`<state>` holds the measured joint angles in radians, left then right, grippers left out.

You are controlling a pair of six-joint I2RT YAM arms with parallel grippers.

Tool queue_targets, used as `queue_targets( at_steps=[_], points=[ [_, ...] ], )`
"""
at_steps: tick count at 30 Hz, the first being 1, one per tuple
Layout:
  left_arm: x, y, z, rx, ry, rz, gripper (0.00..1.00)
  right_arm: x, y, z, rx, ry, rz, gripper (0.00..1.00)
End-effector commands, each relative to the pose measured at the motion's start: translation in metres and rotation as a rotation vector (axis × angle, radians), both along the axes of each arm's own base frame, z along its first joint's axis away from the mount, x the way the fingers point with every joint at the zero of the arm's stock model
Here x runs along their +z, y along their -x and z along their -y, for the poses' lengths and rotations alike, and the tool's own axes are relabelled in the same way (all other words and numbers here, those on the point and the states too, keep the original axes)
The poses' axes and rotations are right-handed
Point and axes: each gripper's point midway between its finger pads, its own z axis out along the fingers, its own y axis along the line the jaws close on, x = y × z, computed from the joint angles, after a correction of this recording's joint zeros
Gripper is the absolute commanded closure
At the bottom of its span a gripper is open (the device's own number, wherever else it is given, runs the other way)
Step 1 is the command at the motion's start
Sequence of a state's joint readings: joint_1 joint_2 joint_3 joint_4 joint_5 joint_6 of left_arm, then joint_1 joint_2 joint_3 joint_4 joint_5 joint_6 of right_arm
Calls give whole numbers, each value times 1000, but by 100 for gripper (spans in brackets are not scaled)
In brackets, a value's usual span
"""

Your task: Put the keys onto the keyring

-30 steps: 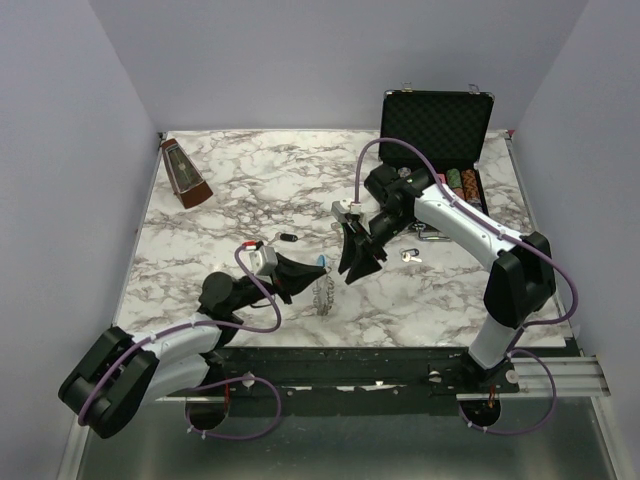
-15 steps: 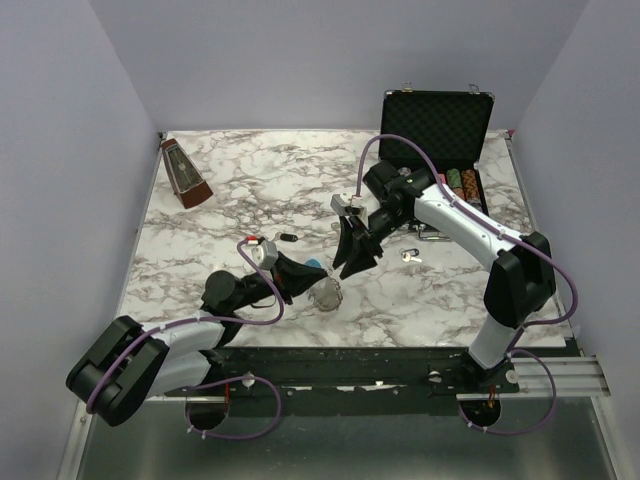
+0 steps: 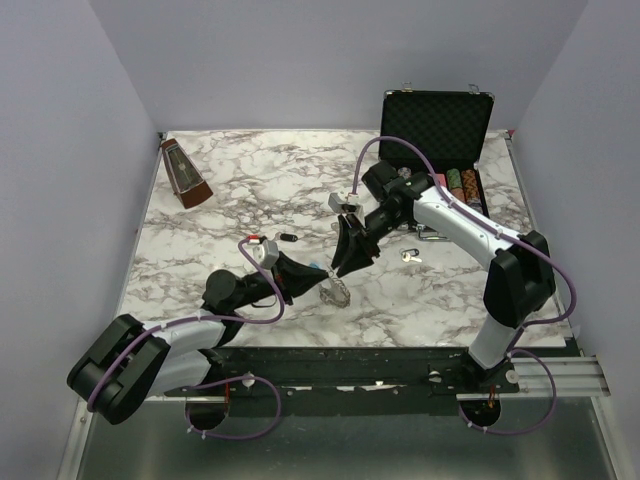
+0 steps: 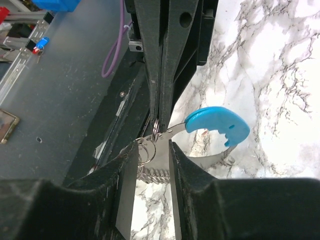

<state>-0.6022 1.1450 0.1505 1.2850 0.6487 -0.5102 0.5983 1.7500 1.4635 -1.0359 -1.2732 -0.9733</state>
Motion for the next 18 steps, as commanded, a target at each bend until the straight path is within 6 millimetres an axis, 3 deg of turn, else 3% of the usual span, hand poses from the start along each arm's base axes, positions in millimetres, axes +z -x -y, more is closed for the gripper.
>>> queue_targets(
  at_steps=[1,18],
  points=[
    [41,5,-2,-13,100,154,100,-5,-1,-4,-4,5,-22,65],
    [39,10,-2,-48,75,165,100,-10,-5,-4,-24,41,-26,85]
  ],
)
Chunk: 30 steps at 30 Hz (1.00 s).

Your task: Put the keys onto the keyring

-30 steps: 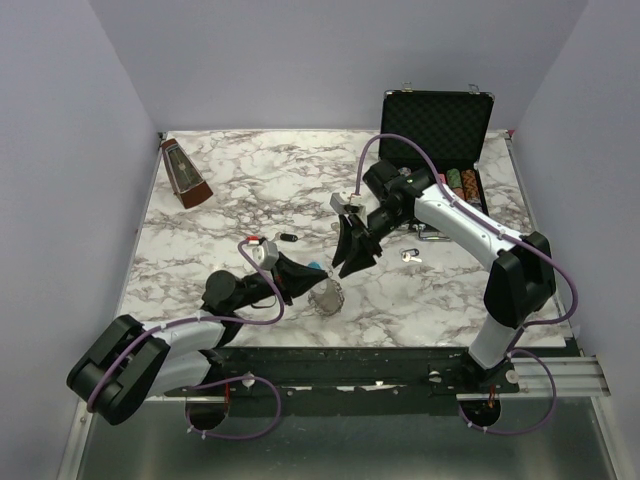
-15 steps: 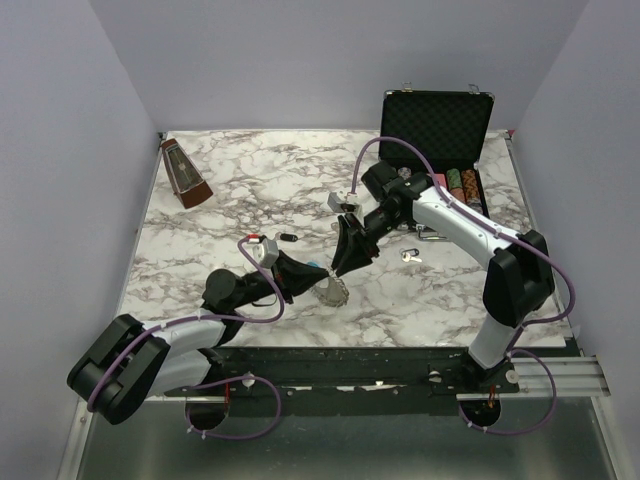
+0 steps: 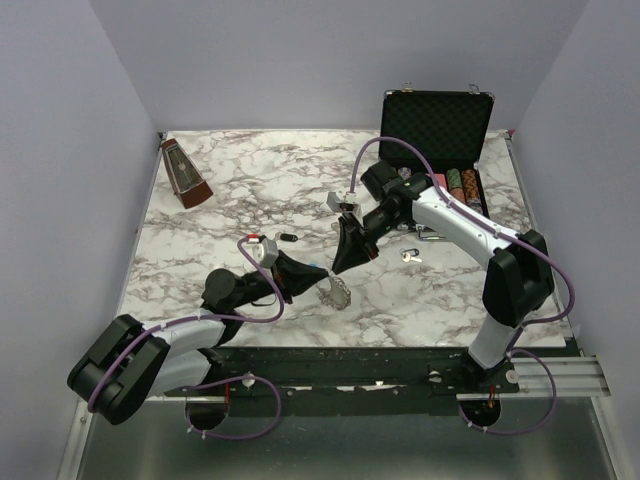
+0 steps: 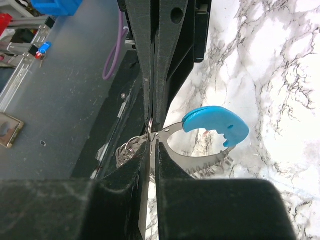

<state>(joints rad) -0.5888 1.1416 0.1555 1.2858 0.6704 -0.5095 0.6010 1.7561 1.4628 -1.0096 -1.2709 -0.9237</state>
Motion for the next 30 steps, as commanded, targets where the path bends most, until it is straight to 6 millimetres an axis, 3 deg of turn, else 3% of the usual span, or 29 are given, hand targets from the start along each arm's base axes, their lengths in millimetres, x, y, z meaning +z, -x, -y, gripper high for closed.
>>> queue_targets(
  at_steps=[1,11,19,30],
  points=[
    [37,10,-1,-44,75,156,100,-8,-4,-2,-13,28,3,85],
    [37,18,-2,-83,64,174,100,-7,-5,-2,-27,36,0,84],
    [52,51,-7,-272,68,242,100,-7,-17,6,-70,100,57,55],
    [71,81,-13,-475,22,281,100,-2,-22,20,-95,79,49,53]
  ],
)
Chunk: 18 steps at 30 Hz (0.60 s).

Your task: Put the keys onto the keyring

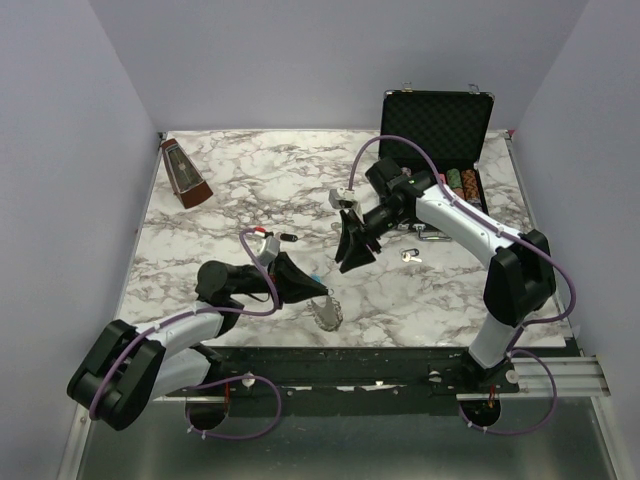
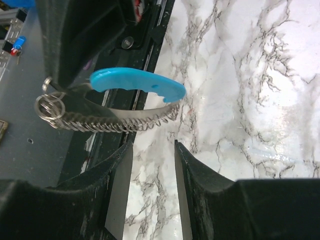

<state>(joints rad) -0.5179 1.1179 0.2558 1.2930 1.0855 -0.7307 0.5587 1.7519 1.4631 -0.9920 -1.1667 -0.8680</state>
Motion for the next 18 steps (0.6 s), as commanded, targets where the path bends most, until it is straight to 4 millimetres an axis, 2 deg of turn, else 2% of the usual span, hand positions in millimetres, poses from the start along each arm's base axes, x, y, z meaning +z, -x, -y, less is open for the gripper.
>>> queue_targets(
  at_steps=[1,18],
  points=[
    [49,33,-12,-126,109,293,100,11,1,8,-6,-20,19,52],
    [71,47,-17,-203,97,324,100,4,2,10,-1,-16,3,52]
  ],
)
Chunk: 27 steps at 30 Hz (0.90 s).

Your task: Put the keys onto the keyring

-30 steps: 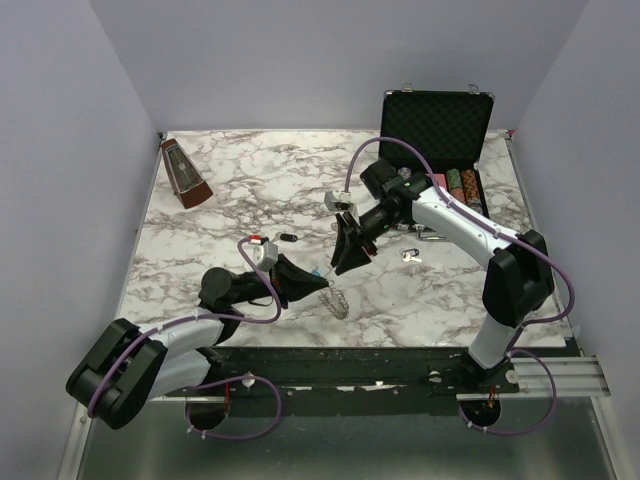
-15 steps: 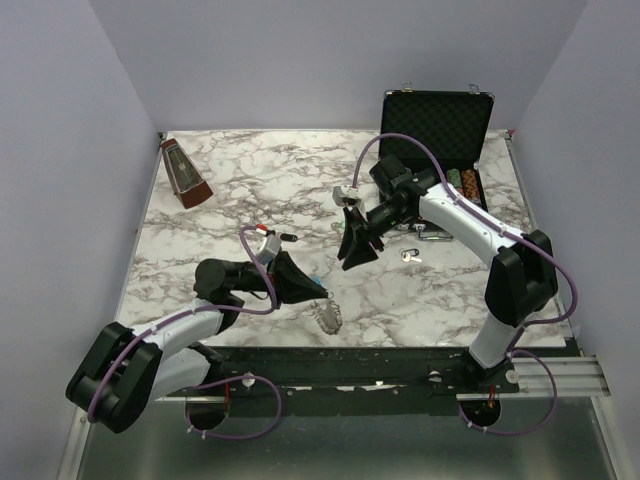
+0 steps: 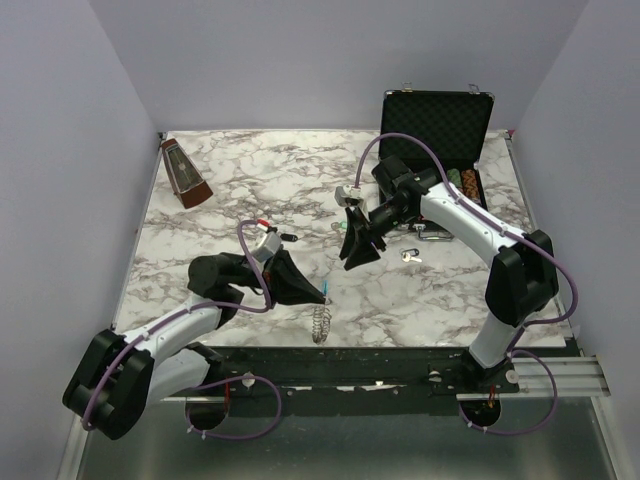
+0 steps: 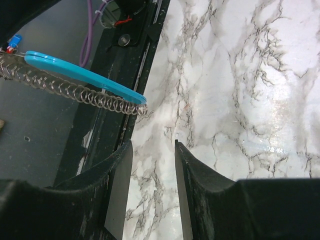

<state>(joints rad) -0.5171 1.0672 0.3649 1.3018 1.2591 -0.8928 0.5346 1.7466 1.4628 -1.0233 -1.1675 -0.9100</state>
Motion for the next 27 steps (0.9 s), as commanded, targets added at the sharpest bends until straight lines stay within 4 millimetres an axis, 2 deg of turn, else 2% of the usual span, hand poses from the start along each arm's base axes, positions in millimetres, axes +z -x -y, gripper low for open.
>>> queue_targets(
  at_steps=[1,12,27],
  points=[
    [38,18,-11,-29,139,280,100,4,6,2,9,-15,-9,52],
    [60,31,-17,-62,148,306,100,4,7,2,17,-22,-14,52],
    [69,33,-17,-71,153,307,100,5,10,3,27,-29,-13,52]
  ],
)
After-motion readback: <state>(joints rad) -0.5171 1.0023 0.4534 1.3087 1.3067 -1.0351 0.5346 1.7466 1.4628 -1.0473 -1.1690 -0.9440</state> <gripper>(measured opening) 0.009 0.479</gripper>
